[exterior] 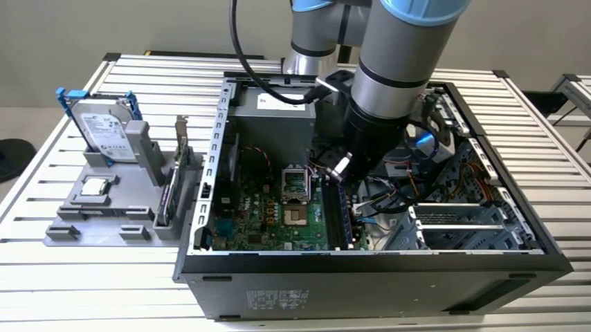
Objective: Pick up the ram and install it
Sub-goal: 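Press down the ram until it locks into place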
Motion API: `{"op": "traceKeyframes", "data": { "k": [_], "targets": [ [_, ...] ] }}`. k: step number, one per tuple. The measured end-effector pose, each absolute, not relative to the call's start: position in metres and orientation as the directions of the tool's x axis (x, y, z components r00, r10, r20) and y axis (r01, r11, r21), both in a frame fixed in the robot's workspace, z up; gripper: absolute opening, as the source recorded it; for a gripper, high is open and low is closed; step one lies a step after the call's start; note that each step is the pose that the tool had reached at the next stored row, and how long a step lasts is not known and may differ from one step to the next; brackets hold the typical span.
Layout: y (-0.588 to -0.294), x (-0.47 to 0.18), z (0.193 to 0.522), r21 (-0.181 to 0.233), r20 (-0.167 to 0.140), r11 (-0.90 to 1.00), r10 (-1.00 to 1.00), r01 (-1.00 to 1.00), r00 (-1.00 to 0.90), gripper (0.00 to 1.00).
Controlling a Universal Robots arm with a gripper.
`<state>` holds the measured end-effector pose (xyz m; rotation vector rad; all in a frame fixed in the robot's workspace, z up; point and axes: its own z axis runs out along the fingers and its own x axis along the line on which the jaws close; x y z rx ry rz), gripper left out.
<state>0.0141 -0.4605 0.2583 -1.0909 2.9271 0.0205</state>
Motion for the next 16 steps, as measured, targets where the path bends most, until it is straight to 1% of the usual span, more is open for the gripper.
{"op": "traceKeyframes", "data": {
  "k": [16],
  "targets": [
    [-0.4605,0.0141,0.2553,0.012,-0.023,0.595,-0.803,-0.804,-0.595,0.0]
  ]
}}
